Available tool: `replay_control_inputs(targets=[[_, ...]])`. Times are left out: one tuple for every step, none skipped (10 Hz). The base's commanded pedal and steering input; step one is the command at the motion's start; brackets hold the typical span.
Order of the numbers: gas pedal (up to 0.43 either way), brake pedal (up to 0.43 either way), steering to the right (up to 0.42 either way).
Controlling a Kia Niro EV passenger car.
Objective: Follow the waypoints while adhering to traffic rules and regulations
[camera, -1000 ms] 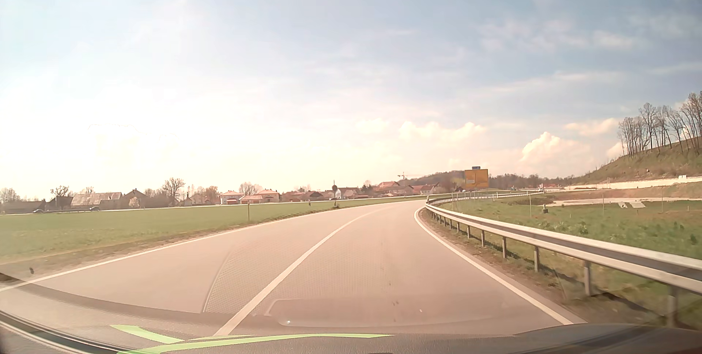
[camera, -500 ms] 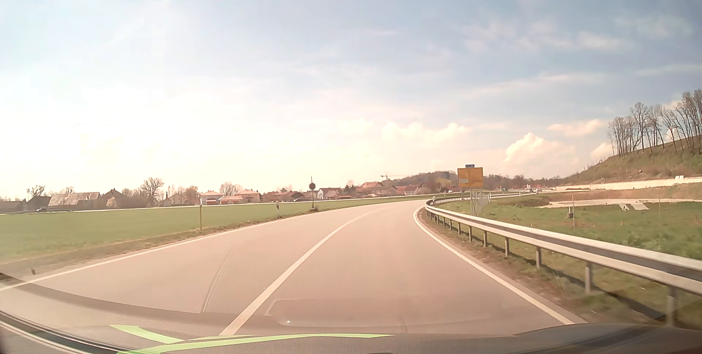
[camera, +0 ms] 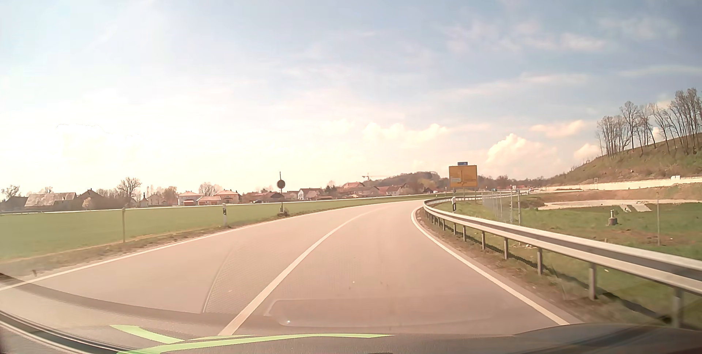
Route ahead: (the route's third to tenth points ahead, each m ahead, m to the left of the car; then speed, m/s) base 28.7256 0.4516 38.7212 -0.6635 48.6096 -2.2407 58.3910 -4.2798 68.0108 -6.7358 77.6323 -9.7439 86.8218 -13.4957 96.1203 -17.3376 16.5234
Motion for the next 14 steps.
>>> replay_control_inputs(targets=[[0.169,0.000,0.025],[0.169,0.000,0.025],[0.169,0.000,0.025],[0.169,0.000,0.025],[0.157,0.000,0.024],[0.157,0.000,0.025],[0.157,0.000,0.025],[0.157,0.000,0.024],[0.157,0.000,0.024],[0.157,0.000,0.023],[0.157,0.000,0.022],[0.157,0.000,0.021],[0.157,0.000,0.021],[0.157,0.000,0.021]])
